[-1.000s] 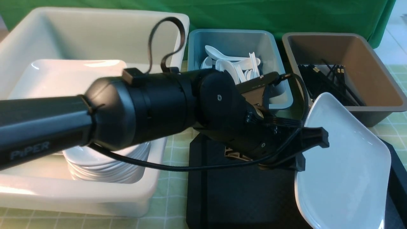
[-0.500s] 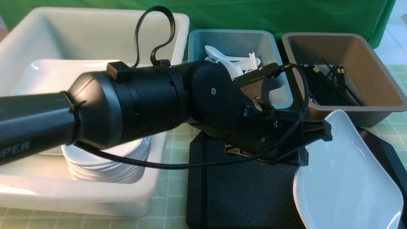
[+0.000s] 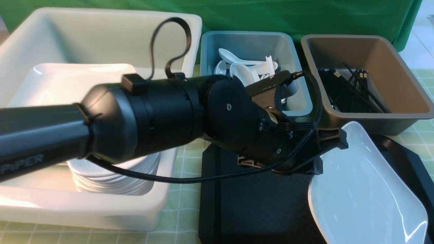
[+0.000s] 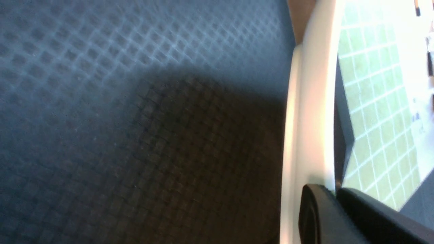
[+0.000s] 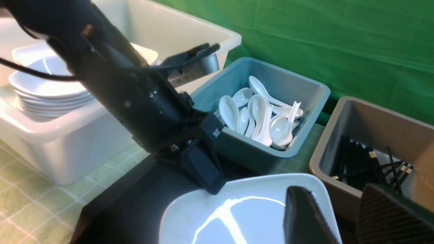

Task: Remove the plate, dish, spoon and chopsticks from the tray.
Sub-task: Use the left arm to put the plate into the large storage box on the left

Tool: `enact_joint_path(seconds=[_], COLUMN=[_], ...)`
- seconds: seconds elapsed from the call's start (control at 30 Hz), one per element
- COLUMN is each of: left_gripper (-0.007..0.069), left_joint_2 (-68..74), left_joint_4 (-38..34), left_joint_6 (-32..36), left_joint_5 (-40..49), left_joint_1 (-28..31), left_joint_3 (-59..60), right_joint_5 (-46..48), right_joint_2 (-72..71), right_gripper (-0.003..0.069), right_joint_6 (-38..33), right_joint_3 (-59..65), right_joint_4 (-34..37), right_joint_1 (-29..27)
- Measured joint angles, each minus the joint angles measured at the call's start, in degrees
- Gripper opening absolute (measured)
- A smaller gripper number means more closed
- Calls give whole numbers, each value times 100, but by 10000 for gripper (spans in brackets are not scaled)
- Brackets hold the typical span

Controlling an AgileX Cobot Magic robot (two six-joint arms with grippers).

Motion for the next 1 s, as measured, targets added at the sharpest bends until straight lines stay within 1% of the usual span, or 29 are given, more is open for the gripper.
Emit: enact_joint_path(seconds=[0.3,0.8,1.0], left_gripper=[11,8,8], left_joint_2=[253,699,834], left_joint_4=[210,525,548], left_joint_6=[-87,-95,-49], left_joint_5=[172,852,1142], left_joint_1=[192,307,307], left_joint_3=[5,49,49], right_joint_5=[53,1282,1446], right_joint_2=[0,0,0], right_gripper=[239,239,239], right_joint_6=[0,4,4], right_joint_3=[0,0,0], right_joint_4=[0,0,0], right_joint_1=[0,0,0])
